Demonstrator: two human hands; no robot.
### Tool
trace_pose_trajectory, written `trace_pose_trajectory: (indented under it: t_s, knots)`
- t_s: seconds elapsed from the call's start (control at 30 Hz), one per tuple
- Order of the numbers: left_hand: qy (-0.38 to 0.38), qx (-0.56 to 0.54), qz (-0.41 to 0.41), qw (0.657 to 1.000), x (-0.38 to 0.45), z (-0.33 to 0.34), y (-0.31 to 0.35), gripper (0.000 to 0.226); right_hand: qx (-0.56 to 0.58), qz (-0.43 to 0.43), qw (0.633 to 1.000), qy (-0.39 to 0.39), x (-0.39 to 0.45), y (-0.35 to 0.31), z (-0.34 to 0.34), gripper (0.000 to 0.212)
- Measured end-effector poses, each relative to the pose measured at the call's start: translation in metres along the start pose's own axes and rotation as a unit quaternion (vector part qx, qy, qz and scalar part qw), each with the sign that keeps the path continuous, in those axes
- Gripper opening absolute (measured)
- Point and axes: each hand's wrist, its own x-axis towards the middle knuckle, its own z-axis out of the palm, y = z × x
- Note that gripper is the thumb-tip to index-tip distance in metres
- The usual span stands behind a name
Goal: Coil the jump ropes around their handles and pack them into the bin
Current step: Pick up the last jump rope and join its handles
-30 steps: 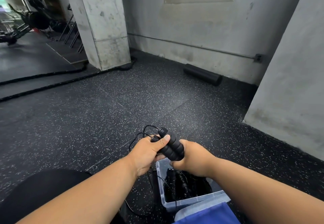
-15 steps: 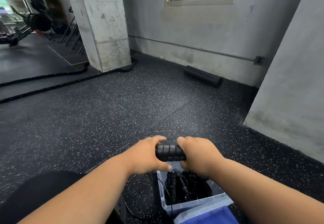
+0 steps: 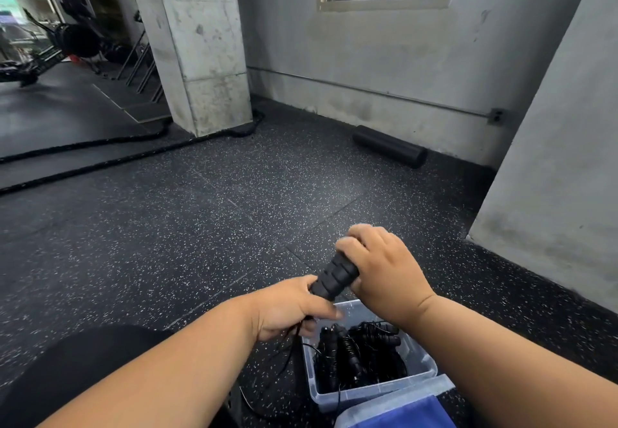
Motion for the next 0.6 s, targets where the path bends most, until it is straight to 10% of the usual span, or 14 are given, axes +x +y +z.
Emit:
trace_pose_trajectory:
  t_s: [0.1,0.17,0.23,0.3,0.43,0.6]
  knots:
    - [0.080,-0.084,0.070,0.991,0.001,-0.002,0.012,0.050,0.191,0.203,0.960,0.000,0.001,-0.014,-0.005,0.092]
    - [0.115,-0.160,0.117,0.973,0.000,-0.005,0.022,0.037,0.377,0.344,0.857,-0.065,0.003,-0.030,-0.005,0.097]
    - [0.127,-0.220,0.145,0.956,-0.001,-0.004,0.029,0.029,0.553,0.377,0.722,-0.177,0.000,-0.045,0.000,0.075]
    - [0.123,-0.263,0.146,0.946,-0.004,0.000,0.034,0.026,0.609,0.330,0.668,-0.273,-0.004,-0.059,0.006,0.032]
    - [0.103,-0.273,0.087,0.953,-0.014,-0.002,0.042,0.026,0.598,0.264,0.683,-0.325,-0.006,-0.065,0.015,0.020]
    - [0.124,-0.087,0.081,0.985,-0.032,-0.033,0.049,0.042,0.375,0.237,0.822,-0.357,-0.002,-0.026,0.010,0.044]
